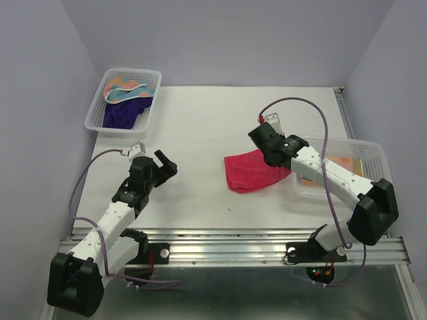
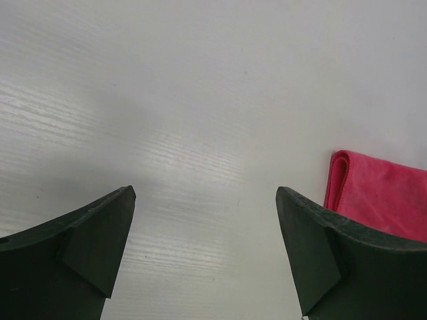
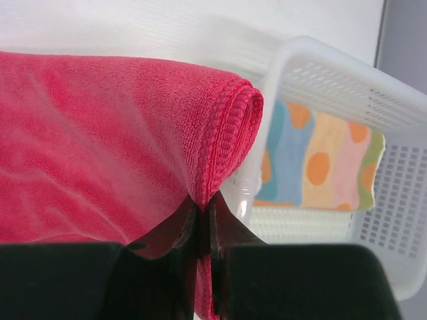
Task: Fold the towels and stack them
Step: Neatly place the folded towel into the bin
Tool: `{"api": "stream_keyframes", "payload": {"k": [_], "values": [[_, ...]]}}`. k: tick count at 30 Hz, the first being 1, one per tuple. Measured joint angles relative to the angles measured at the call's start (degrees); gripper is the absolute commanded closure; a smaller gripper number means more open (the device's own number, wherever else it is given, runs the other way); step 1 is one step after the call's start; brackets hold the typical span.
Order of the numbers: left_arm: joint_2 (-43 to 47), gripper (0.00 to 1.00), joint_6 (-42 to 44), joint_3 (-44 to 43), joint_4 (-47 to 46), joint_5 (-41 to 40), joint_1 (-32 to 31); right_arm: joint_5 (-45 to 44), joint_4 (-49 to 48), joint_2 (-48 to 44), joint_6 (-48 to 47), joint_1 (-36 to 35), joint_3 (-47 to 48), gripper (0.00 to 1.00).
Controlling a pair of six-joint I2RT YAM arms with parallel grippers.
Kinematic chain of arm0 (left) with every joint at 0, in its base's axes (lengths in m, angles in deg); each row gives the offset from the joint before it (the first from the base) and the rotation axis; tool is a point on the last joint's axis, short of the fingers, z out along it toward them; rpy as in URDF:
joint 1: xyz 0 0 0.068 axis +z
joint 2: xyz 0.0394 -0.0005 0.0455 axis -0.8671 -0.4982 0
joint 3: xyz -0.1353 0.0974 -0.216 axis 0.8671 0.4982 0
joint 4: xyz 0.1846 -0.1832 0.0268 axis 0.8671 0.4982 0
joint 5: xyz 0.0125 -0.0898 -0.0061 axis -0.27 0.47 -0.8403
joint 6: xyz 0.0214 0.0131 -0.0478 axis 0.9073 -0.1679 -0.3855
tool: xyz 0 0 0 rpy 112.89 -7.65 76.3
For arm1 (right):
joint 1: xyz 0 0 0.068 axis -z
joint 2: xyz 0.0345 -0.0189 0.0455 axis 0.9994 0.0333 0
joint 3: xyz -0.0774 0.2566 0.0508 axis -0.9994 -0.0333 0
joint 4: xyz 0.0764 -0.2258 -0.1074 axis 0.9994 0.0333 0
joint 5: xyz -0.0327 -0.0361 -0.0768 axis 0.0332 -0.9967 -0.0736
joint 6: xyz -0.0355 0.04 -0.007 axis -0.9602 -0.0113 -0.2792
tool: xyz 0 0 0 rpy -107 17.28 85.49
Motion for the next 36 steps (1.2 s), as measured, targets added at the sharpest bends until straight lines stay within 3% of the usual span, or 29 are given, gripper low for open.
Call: {"api": "stream_keyframes", "payload": {"k": [9,21,36], "values": [[0.0,0.01,0.2,0.0,0.0,-0.1,0.0,0.3,4.5,-9.8,-2.6,11.6,0.6,0.99],[0.0,0.01,0.6,0.0,-0.1,-0.1,0.0,0.1,14.9,-13.4,-3.1,15.1,11.6,0.99],[0.6,0.01,0.6,0.0,-0.5,-0.1,0.0,-0.5,18.5,-16.4,-7.4,22.1,13.2,0.99]]}}
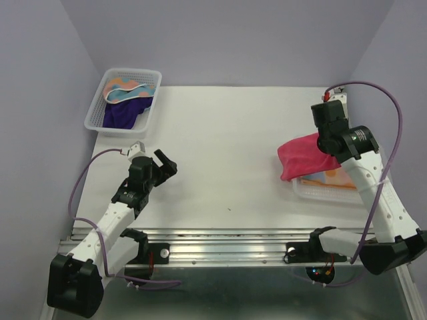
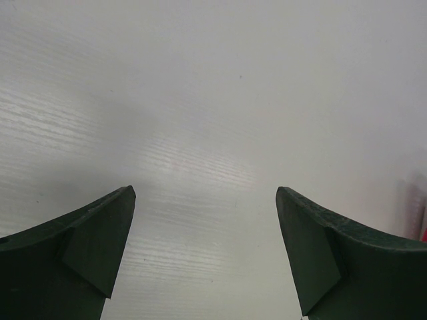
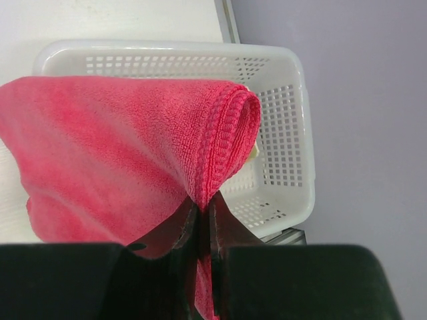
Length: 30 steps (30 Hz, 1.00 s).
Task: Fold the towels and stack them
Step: Neatly place the folded towel into the bin
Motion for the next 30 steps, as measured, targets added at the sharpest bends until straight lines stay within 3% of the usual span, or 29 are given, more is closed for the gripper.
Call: {"api": "stream_keyframes", "payload": {"k": [20,30], "values": [[-0.1,0.01,0.7,0.4,-1.3,1.4,0.0,3.0,-12.5,11.4,-8.6,18.1,-14.0,0.99],[-0.2,0.01,0.9,0.7,-2.8,3.6,0.0,2.6,-18.2,12.5,-11.4,21.9,-16.7,0.99]]}}
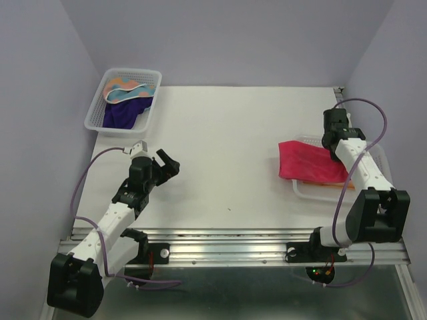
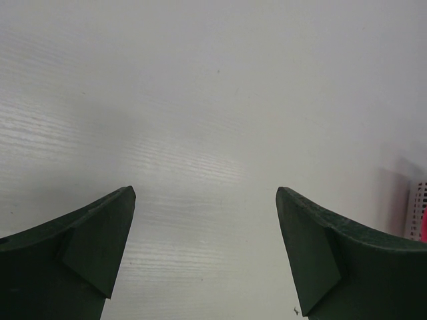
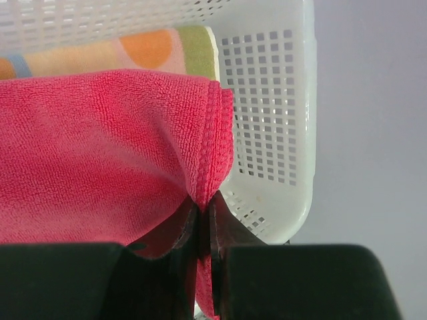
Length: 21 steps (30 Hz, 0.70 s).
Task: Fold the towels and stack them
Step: Neatly place the folded towel into the bin
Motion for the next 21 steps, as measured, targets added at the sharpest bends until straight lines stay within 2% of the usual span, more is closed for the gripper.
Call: {"api": "stream_keyframes", "payload": {"k": [21], "values": [[0.0,0.01,0.2,0.0,-0.2,0.0,0.0,-3.0,-2.0,3.4,-2.5,2.9,-1.1,0.99]]}}
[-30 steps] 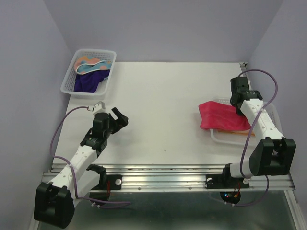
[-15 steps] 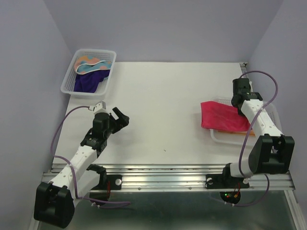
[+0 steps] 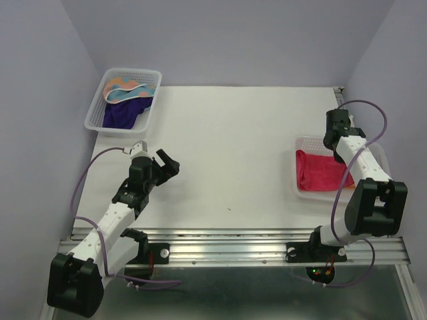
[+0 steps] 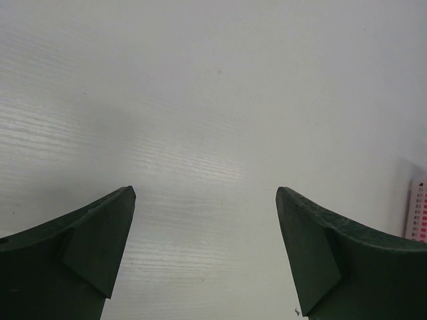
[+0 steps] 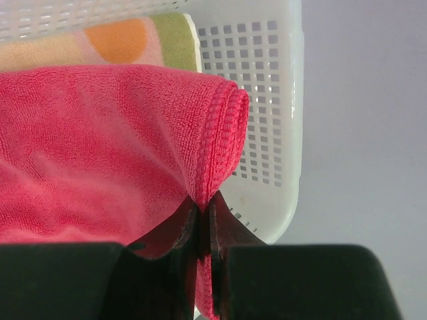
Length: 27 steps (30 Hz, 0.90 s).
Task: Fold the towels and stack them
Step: Neatly place the folded towel into the bin
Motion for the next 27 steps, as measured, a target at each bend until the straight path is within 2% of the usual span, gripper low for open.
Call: {"api": "stream_keyframes", "payload": {"k": [14,22,23,25,27], "values": [[0.0,0.01,0.0,0.0,0.0,-0.5,0.0,-3.9,-1.9,1.7,-0.8,2.7,0.4,0.99],[0.0,0.01,0.0,0.0,0.0,-1.0,0.0,-4.0,-4.3,2.5,-2.3,4.3,2.0,0.96],[0.0,0.01,0.0,0.0,0.0,-1.0,0.0,-4.0,-4.3,2.8,-2.4,4.6,2.4,0.94],[0.0,0.01,0.0,0.0,0.0,-1.2,0.0,-3.6,-4.6,3.7,-2.4,5.0,3.2,0.76],[0.0,0.01,0.0,0.0,0.0,-1.3,0.0,-3.4,-4.6,4.0,-2.1,5.1,3.3,0.48]]}}
